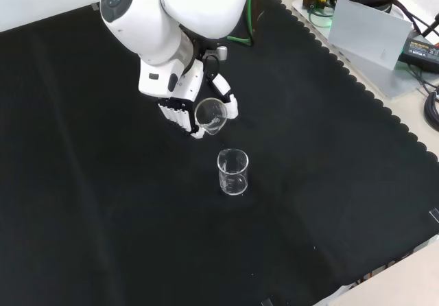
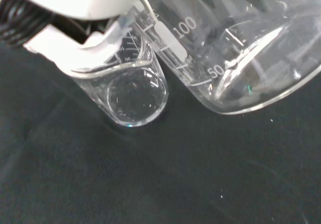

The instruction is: Place the beaker back on the table.

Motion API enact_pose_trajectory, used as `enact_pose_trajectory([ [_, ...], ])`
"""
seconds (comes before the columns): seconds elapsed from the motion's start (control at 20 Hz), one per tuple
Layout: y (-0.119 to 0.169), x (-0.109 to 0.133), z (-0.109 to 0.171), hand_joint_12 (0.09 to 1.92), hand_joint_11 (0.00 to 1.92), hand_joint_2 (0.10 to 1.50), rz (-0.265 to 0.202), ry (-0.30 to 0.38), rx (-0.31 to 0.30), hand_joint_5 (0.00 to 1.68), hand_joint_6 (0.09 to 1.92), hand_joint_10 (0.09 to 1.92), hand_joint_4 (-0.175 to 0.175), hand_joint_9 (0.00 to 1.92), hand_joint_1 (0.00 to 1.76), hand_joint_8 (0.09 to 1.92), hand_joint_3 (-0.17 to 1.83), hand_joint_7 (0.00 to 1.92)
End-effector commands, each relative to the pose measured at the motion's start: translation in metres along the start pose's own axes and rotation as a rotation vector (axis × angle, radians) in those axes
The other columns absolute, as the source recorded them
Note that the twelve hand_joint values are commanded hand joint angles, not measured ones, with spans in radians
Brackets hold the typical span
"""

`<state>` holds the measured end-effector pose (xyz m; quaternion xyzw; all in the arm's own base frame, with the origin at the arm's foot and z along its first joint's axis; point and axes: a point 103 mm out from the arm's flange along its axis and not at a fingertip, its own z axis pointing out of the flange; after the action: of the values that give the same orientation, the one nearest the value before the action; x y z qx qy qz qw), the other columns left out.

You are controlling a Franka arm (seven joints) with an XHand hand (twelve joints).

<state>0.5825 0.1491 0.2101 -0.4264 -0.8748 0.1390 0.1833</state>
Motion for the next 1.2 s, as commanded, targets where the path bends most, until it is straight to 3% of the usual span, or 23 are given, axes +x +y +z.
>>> enact_pose_trajectory([
  [0.05, 0.001, -0.006, 0.005, 0.87, 1.17, 0.56, -0.017, 0.028, -0.045, 1.13, 1.04, 0.89, -0.175, 1.37, 1.30, 1.01, 0.96, 1.19],
  [0.7, 0.002, -0.038, 0.029, 0.87, 1.16, 0.56, -0.039, 0.121, -0.224, 1.12, 1.05, 0.89, -0.175, 1.36, 1.29, 1.02, 0.95, 1.19],
  [1.2, 0.021, -0.067, 0.063, 0.88, 1.14, 0.58, -0.096, 0.230, -0.292, 1.11, 1.06, 0.90, -0.175, 1.32, 1.29, 1.03, 0.92, 1.17],
])
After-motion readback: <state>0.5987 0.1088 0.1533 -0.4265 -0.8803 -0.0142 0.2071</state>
